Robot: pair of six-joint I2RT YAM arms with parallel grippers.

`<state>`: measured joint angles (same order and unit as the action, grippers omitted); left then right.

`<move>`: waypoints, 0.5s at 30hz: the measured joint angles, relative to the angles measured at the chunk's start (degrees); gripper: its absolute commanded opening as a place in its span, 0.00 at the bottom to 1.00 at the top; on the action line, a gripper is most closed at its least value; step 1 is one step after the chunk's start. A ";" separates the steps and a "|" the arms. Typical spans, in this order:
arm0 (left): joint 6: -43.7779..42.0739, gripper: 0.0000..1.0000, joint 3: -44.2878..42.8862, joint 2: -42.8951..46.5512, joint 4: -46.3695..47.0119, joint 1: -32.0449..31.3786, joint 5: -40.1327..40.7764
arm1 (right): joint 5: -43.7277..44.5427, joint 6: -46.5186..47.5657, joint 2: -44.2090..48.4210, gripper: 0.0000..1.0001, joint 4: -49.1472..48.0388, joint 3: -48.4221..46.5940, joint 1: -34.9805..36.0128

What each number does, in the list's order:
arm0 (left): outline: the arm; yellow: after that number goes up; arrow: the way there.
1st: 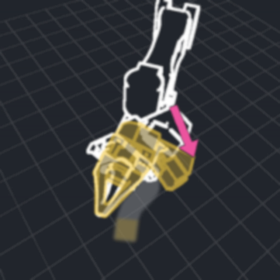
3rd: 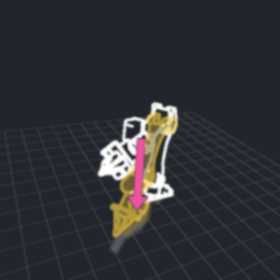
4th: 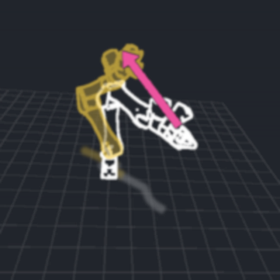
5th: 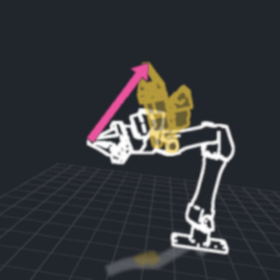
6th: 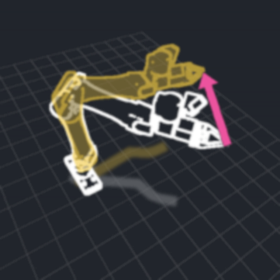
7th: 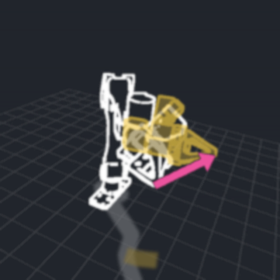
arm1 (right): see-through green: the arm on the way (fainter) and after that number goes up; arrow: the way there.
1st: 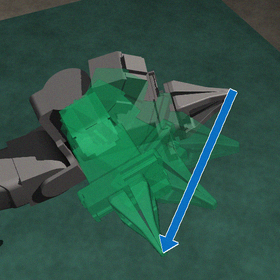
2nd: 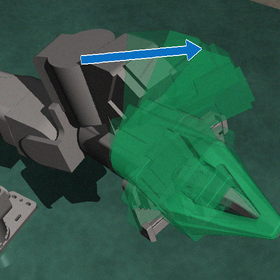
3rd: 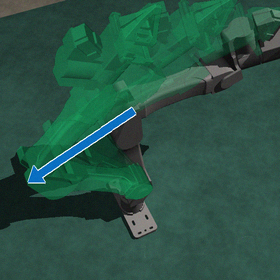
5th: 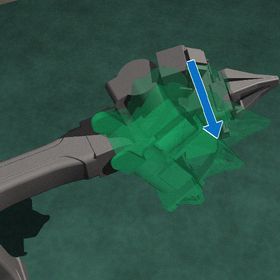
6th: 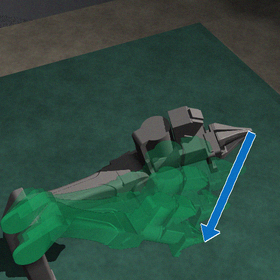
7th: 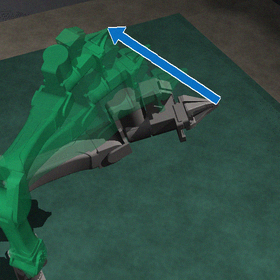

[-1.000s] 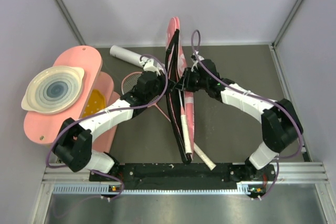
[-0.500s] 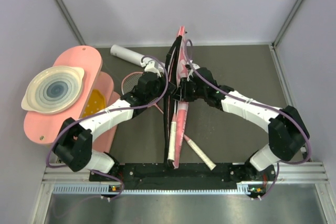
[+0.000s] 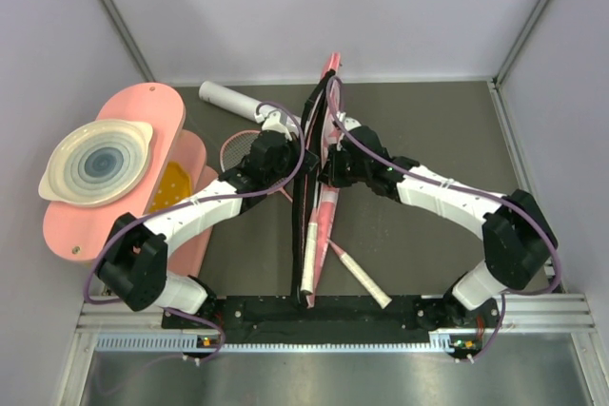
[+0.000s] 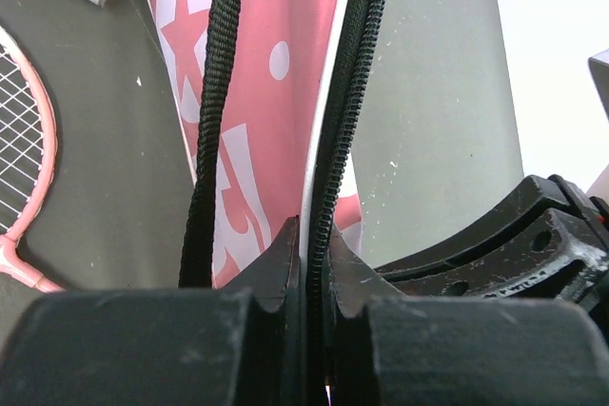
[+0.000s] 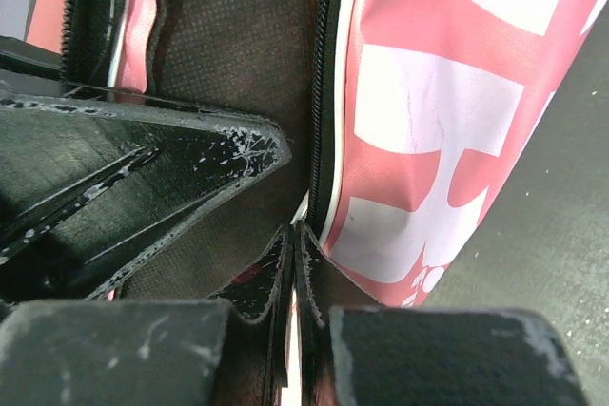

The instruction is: Pack up the badminton gear

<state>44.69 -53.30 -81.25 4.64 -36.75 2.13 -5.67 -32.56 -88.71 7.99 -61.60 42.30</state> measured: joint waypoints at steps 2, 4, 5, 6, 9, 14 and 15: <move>0.00 0.00 0.00 0.02 0.00 -0.02 -0.15 | 0.46 -0.02 0.61 0.00 0.44 0.00 0.04; 0.00 0.00 0.00 0.02 0.00 -0.11 -0.46 | 0.96 -0.04 1.64 0.00 0.50 -0.02 0.07; 0.00 0.00 0.00 0.04 -0.02 -0.11 -0.68 | 1.20 -0.04 2.10 0.00 0.50 -0.02 0.07; 0.02 0.00 0.00 0.07 -0.02 -0.11 -0.85 | 1.57 -0.07 2.64 0.00 0.50 -0.04 0.07; 0.17 0.00 0.00 0.17 -0.07 -0.11 -1.07 | 2.93 -0.07 4.04 0.00 0.44 -0.35 0.09; 0.17 0.00 0.00 0.28 -1.05 -0.11 -1.11 | 4.02 -0.48 4.33 0.00 -0.24 -1.22 0.07; 0.17 0.00 0.00 0.33 -1.31 -0.09 -1.31 | 4.02 -0.66 4.35 0.06 -0.07 -1.42 0.13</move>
<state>44.86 -53.30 -80.93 3.33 -36.84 0.82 -1.65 -33.21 -84.36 7.92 -63.02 42.44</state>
